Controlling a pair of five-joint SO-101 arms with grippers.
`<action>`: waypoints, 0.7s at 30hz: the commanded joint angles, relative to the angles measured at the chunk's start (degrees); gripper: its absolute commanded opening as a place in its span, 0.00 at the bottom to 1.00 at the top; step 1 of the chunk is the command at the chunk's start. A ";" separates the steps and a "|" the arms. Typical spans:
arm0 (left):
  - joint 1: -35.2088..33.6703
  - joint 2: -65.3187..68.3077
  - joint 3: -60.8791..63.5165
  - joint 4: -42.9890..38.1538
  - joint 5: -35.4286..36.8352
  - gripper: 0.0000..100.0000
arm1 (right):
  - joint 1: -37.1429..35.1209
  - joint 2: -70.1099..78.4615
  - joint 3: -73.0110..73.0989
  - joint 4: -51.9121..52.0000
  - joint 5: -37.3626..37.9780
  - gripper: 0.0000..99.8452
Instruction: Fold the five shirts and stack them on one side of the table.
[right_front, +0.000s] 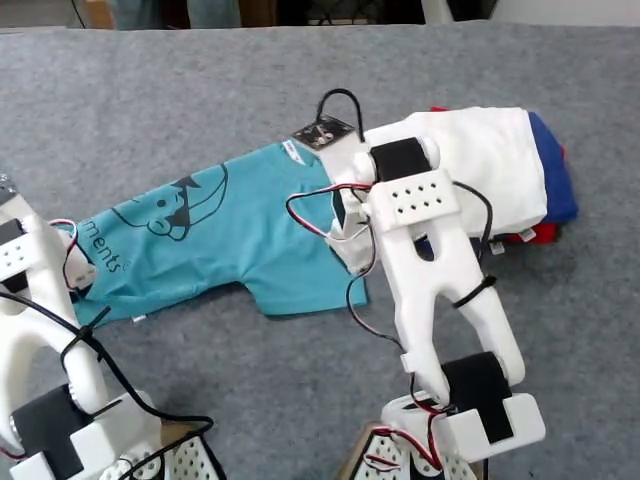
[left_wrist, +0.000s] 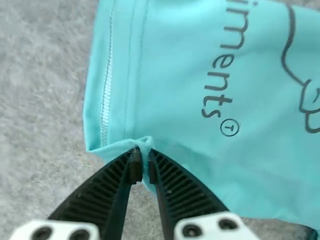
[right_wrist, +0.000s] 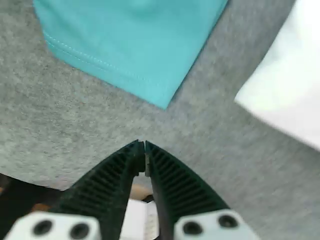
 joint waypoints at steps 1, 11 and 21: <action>-0.40 -1.05 -3.65 0.35 -0.09 0.03 | 0.18 -2.51 3.74 0.35 -7.91 0.03; -0.40 -1.05 -3.65 0.00 0.09 0.03 | 0.26 -1.89 13.76 -10.81 -14.59 0.08; -0.40 -1.05 -3.65 -0.09 0.09 0.03 | 0.53 -1.89 25.54 -24.44 -17.23 0.08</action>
